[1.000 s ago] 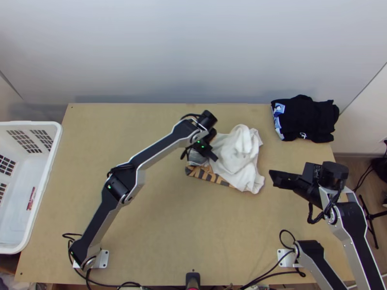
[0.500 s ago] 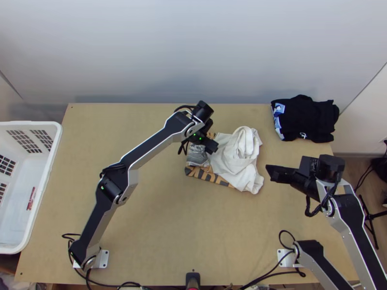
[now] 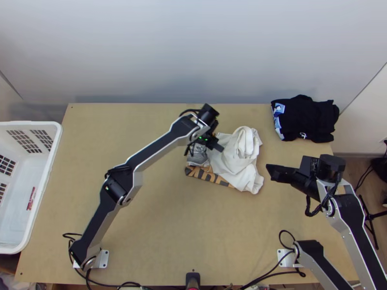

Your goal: Fold the t-shirt

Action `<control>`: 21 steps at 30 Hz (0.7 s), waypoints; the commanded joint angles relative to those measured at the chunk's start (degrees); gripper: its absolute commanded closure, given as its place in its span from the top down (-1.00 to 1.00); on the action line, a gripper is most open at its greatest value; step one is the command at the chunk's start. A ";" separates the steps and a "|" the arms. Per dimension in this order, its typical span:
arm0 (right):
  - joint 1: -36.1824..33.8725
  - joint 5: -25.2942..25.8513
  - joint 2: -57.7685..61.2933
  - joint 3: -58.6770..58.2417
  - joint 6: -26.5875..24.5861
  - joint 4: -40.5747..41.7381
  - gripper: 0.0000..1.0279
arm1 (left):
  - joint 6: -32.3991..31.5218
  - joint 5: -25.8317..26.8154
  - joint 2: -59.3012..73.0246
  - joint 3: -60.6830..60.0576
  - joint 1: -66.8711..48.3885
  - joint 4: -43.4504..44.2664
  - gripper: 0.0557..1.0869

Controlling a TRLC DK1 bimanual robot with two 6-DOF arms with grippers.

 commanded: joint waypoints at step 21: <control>-4.63 -0.17 -1.78 -2.76 -4.05 -1.85 0.93 | -7.88 3.70 0.75 0.93 -8.63 15.84 -0.92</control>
